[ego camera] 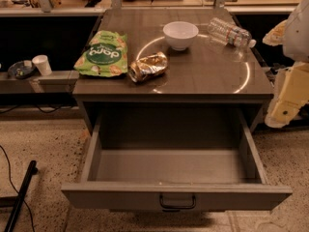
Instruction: Place orange can into top drawer
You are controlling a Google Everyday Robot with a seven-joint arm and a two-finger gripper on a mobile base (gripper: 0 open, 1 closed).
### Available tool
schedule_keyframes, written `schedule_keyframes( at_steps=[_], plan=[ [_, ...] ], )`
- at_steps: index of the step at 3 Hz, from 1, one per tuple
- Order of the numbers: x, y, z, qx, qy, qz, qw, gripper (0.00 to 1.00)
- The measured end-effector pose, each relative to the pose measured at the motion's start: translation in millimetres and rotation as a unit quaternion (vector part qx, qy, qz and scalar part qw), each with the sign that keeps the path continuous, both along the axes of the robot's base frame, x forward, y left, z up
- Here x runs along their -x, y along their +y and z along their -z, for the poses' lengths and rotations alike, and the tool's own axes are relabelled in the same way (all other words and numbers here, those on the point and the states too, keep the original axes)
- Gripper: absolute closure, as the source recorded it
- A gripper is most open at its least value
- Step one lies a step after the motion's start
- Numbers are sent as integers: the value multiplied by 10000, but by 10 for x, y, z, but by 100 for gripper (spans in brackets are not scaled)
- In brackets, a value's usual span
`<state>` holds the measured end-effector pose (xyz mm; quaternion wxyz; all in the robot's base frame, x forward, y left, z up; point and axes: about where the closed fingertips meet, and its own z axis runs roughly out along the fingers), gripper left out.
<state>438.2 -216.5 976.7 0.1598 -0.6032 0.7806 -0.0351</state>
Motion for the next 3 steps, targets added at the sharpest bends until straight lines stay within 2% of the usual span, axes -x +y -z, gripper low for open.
schedule_keyframes(
  at_steps=[1,2,3],
  plan=[
    [0,0,0,0,0,0,10000,0],
    [-267,179,34,122,-27,-293,9995,0],
    [-725,528,138,329,4,-846,9959,0]
  ],
)
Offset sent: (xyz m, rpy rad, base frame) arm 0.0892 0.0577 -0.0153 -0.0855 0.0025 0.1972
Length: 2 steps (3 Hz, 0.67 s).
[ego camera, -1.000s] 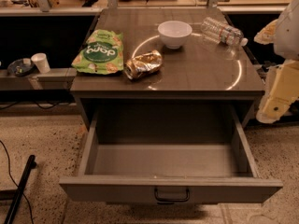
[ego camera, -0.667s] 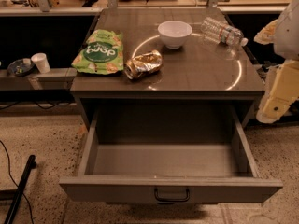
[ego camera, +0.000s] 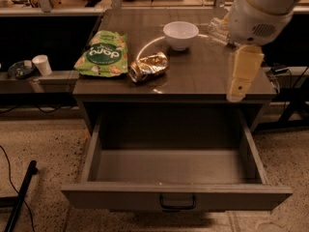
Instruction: Place orange can into top drawer
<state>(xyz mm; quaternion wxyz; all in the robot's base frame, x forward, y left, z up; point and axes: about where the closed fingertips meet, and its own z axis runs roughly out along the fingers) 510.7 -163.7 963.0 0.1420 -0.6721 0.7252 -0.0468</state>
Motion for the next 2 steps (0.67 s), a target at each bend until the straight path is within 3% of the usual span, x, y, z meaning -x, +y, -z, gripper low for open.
schedule_keyframes(
  at_steps=[1,2],
  plan=[
    [-355,384,111,129,11,-533,9985,0],
    [-726,820,362,308,90,-1103,9934,0]
  ],
)
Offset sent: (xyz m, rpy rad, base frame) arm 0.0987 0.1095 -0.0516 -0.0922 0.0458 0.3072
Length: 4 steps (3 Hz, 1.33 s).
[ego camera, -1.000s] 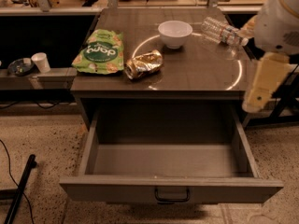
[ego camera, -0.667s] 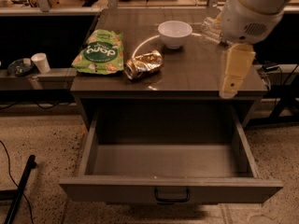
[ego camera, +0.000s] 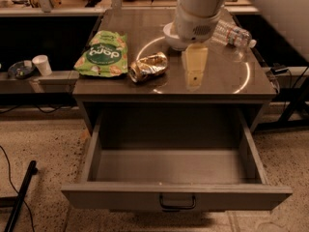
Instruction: Place orange can into top drawer
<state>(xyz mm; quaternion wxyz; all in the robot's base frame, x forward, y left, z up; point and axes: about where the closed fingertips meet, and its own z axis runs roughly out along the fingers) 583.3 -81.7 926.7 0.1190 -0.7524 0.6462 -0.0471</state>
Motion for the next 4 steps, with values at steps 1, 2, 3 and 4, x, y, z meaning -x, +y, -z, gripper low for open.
schedule_keyframes(
  at_steps=[1,2,3,4],
  plan=[
    [-155,274,294,224,158,-352,9990,0],
    [-232,475,482,297,323,-647,9969,0],
    [-311,667,628,462,445,-914,9938,0],
    [-420,811,680,538,466,-1116,9912,0]
  ],
)
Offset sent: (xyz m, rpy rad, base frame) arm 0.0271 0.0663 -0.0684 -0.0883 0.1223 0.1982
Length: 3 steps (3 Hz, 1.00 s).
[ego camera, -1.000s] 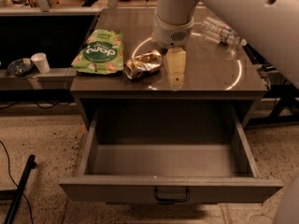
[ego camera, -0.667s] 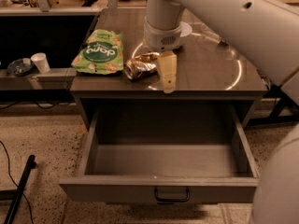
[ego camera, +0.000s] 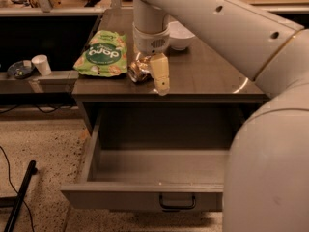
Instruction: Place orange can into top drawer
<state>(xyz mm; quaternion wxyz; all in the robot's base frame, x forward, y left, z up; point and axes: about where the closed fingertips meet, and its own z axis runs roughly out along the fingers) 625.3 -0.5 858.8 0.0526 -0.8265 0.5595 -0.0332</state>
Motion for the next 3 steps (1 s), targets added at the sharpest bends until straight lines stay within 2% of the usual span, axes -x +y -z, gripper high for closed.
schedule_keyframes(
  at_steps=[1,2,3],
  plan=[
    [-140,87,72,-178,150,-108,9997,0],
    [-166,136,159,-268,256,-168,9992,0],
    [-95,196,243,-386,348,-256,9983,26]
  ],
)
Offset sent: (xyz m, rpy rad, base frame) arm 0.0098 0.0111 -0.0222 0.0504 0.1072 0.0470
